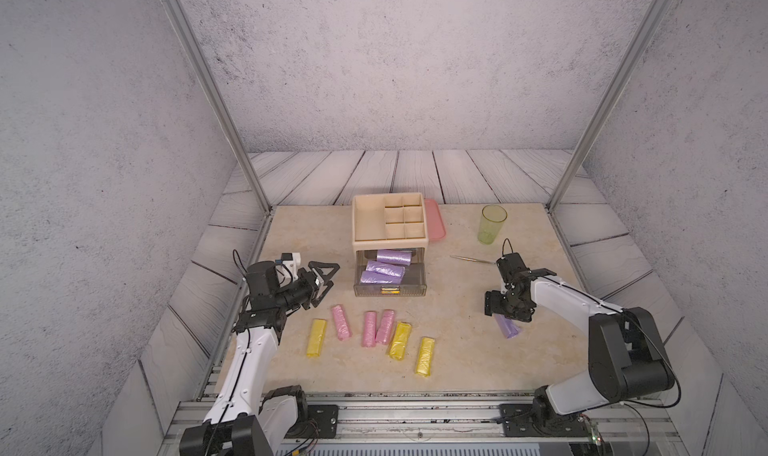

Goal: Sort the rolls of trash bags by color and place them into the drawer
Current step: Pick up the roll of trash bags from the center of the board, then place the roll of trash bags in the drawer.

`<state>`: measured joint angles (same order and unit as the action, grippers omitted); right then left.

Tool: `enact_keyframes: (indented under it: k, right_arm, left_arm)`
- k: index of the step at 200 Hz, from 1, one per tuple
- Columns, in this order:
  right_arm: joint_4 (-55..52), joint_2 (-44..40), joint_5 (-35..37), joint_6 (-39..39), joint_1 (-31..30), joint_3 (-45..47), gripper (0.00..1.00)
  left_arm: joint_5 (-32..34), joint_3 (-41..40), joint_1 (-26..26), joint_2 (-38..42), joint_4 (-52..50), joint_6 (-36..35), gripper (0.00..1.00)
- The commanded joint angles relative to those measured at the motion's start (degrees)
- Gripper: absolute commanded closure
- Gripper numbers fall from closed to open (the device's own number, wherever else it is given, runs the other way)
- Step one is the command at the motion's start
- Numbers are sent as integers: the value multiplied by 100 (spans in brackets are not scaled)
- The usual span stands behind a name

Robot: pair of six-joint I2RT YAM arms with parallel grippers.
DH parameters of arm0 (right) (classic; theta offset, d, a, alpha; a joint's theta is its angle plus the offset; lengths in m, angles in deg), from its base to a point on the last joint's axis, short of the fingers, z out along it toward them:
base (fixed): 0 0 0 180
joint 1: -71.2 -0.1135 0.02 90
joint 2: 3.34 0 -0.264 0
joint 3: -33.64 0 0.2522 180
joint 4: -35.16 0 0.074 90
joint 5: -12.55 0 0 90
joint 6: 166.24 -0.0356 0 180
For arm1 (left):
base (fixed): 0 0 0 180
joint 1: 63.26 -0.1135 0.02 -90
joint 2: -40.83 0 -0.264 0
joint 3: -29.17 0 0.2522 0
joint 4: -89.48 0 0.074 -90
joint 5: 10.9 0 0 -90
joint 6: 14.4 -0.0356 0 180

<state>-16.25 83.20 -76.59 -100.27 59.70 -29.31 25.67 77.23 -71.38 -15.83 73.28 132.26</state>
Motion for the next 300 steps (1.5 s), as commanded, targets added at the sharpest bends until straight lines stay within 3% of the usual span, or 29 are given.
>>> enact_keyframes:
  k: [1,49,99,125,167,193,223,300]
  right_arm:
    - [-47,262,-176,-34,116,-167,22]
    - [-22,508,-636,48,206,-223,42]
    - [-89,653,-887,105,201,-171,52]
    - [-152,697,-1029,225,183,-204,64]
    - [-261,46,-1475,522,184,-570,83]
    - [-514,-640,-1632,992,-20,-1609,86]
    - [-772,-725,-1066,1908,-1008,-3359,81]
    - [-2585,1805,-518,4260,-3105,-7527,82]
  left_arm:
    - [-80,-90,47,13,162,-7,20]
    - [-106,-134,47,-28,296,106,20]
    - [-150,-146,47,-55,413,182,20]
    - [-141,-143,46,-64,413,196,20]
    - [-150,-136,46,-95,316,120,20]
    - [-133,-108,45,-156,218,24,20]
    - [-87,-74,47,-192,192,25,20]
    - [73,-75,65,16,-18,-14,21]
